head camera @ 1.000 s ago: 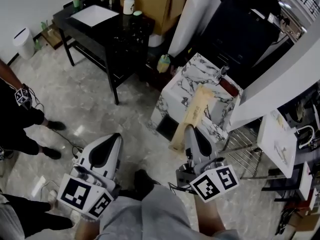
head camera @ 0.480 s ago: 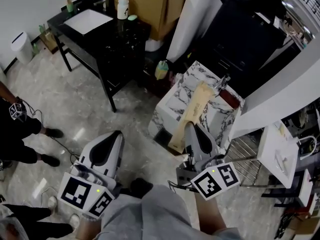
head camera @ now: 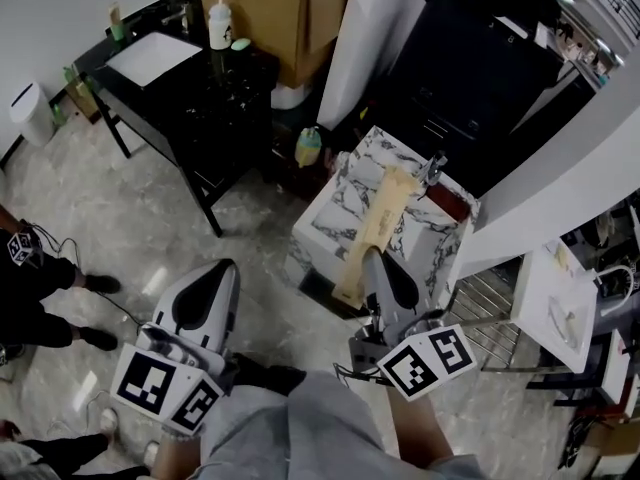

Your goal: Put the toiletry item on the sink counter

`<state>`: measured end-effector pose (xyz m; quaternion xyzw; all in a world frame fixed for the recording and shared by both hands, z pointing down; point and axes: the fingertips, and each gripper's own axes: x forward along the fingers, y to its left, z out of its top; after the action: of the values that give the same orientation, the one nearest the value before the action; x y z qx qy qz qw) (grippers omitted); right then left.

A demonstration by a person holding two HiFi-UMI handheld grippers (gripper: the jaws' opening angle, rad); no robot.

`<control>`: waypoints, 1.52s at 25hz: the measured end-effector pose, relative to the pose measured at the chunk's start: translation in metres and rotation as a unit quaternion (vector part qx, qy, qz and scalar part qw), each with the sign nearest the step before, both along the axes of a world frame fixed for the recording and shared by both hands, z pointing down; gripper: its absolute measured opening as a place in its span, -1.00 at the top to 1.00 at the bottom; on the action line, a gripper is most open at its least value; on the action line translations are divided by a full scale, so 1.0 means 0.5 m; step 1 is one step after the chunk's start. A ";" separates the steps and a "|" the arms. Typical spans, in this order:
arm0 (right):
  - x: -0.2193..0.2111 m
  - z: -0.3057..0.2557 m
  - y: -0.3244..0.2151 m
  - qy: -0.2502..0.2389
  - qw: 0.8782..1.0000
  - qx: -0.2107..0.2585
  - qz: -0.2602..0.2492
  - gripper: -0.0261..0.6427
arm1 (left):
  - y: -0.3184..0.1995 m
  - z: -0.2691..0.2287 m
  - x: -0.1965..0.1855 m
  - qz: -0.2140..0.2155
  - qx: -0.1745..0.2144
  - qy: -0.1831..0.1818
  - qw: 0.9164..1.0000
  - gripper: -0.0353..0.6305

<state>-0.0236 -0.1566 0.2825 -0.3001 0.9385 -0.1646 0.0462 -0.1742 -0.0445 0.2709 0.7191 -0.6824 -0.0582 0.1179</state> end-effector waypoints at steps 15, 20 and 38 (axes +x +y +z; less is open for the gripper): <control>0.041 0.054 -0.062 0.000 0.999 -0.026 0.045 0.91 | -0.121 0.021 0.059 0.080 -0.005 0.001 0.997 0.88; 0.038 0.065 -0.098 -0.003 0.997 -0.044 0.058 0.91 | -0.176 0.022 0.054 0.105 -0.007 0.003 0.994 0.88; -0.064 0.131 -0.257 -0.011 0.988 -0.093 0.122 0.91 | -0.383 0.024 -0.034 0.195 -0.014 -0.005 0.981 0.88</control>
<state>-0.0555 -0.2849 0.3482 -0.4132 0.8749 -0.2480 0.0484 -0.1909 -0.2361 0.2830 0.8371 -0.5301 -0.0212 0.1333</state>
